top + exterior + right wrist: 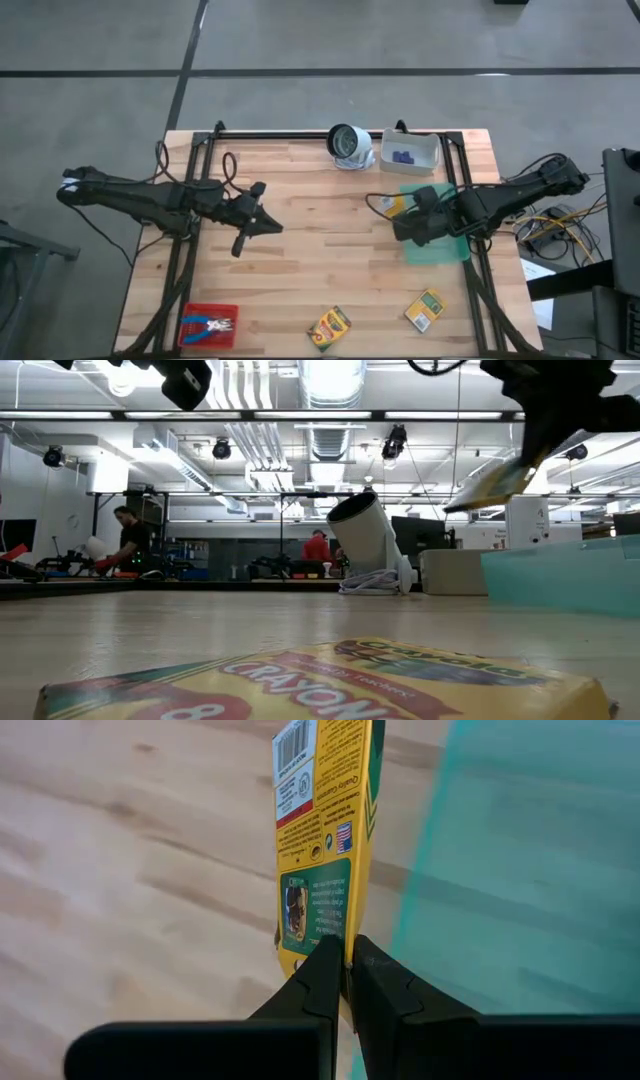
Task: Pick & Place School Supplies
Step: Put the crayon box into the green bin
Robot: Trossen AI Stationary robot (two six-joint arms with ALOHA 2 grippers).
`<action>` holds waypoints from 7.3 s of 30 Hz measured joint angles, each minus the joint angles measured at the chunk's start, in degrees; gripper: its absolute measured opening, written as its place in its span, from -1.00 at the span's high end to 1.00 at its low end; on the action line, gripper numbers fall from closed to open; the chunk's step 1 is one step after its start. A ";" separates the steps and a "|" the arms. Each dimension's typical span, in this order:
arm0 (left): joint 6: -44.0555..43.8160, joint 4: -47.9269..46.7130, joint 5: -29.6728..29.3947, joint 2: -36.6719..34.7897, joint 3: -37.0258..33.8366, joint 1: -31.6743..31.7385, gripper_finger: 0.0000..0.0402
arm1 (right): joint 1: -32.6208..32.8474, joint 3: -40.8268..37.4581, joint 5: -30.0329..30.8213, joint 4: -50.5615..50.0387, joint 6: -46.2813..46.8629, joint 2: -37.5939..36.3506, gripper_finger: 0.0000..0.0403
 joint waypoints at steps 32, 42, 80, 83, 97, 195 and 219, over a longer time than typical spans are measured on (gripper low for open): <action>-0.55 0.08 -0.01 0.00 -1.90 0.00 0.82 | 0.00 -8.93 -9.70 -16.30 17.86 5.42 0.94; -0.57 0.07 0.00 0.00 -1.90 0.00 0.82 | 0.00 -12.91 -9.83 -9.30 17.65 6.96 0.94; -1.97 -0.98 0.00 0.00 -1.90 0.00 0.82 | 0.00 -13.99 -16.81 -7.11 11.68 6.96 0.94; -1.99 -0.96 0.00 0.00 -1.90 0.00 0.82 | 0.00 -13.99 -16.76 -6.97 10.06 6.95 0.94; -2.06 -0.79 0.00 0.00 -1.90 0.00 0.82 | -0.02 -13.99 -16.74 -7.38 9.80 6.89 0.94; -2.08 -0.87 0.00 0.00 -1.90 0.02 0.82 | 5.05 -7.79 4.48 11.61 -16.16 5.62 -0.13; -2.08 -0.85 0.00 0.00 -1.90 0.02 0.82 | 32.22 -7.04 7.29 14.81 23.07 5.84 -0.10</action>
